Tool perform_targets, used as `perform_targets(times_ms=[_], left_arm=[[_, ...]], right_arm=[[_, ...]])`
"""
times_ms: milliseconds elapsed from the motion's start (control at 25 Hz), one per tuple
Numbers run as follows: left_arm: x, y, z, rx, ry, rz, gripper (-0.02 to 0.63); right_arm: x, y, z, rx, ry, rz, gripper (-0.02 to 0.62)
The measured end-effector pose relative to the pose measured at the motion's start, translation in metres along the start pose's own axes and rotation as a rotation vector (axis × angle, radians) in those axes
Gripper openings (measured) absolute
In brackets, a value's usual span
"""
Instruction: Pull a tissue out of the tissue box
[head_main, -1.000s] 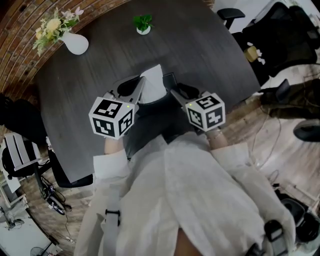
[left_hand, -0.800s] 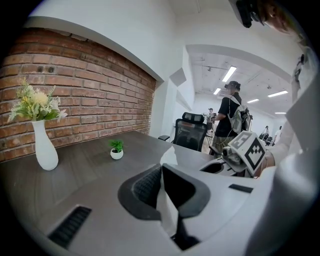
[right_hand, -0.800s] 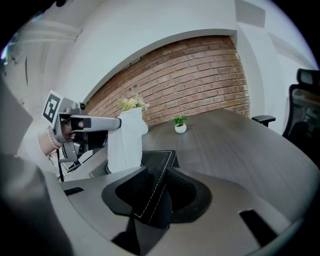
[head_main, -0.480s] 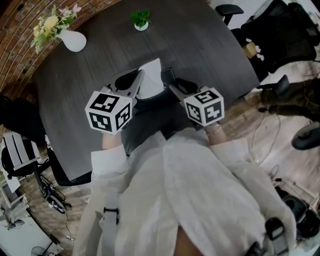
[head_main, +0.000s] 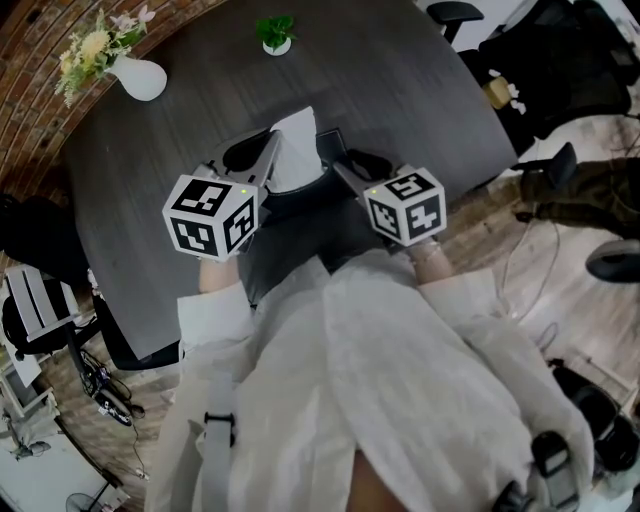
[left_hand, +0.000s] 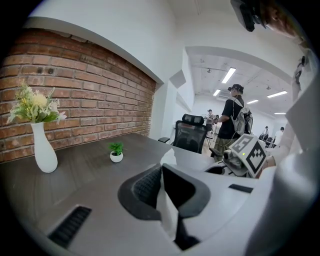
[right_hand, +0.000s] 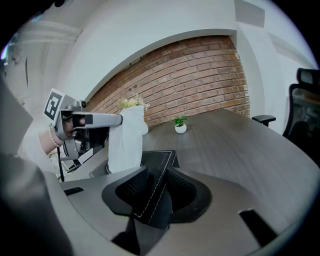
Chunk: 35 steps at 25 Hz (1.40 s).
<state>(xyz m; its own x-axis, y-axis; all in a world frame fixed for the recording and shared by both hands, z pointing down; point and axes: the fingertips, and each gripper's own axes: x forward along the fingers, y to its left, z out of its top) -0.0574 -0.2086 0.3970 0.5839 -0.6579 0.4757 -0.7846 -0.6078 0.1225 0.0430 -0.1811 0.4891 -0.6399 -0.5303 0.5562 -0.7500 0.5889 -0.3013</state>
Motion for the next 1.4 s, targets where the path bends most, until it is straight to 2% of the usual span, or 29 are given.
perform_targets(times_ms=[240, 400, 640, 840, 1080, 1400], left_arm=[[-0.001, 0.001, 0.004, -0.004, -0.01, -0.004, 0.007], [-0.006, 0.009, 0.021, -0.032, -0.075, -0.004, 0.007], [-0.011, 0.014, 0.045, -0.008, -0.123, 0.006, 0.007], [-0.015, 0.016, 0.049, 0.002, -0.139, 0.022, 0.006], [-0.031, 0.024, 0.059, -0.006, -0.184, 0.068, 0.007], [-0.06, 0.038, 0.072, -0.062, -0.301, 0.168, 0.006]], right_arm=[[-0.001, 0.0, 0.001, -0.001, 0.0, -0.004, 0.12], [0.0, 0.001, 0.001, -0.002, 0.001, -0.005, 0.12], [-0.001, 0.0, -0.001, -0.002, -0.001, -0.004, 0.12], [-0.002, 0.0, -0.003, -0.005, -0.003, -0.003, 0.12], [-0.001, 0.001, -0.002, -0.007, -0.002, 0.001, 0.12], [-0.002, 0.001, -0.002, 0.01, 0.003, 0.005, 0.12]])
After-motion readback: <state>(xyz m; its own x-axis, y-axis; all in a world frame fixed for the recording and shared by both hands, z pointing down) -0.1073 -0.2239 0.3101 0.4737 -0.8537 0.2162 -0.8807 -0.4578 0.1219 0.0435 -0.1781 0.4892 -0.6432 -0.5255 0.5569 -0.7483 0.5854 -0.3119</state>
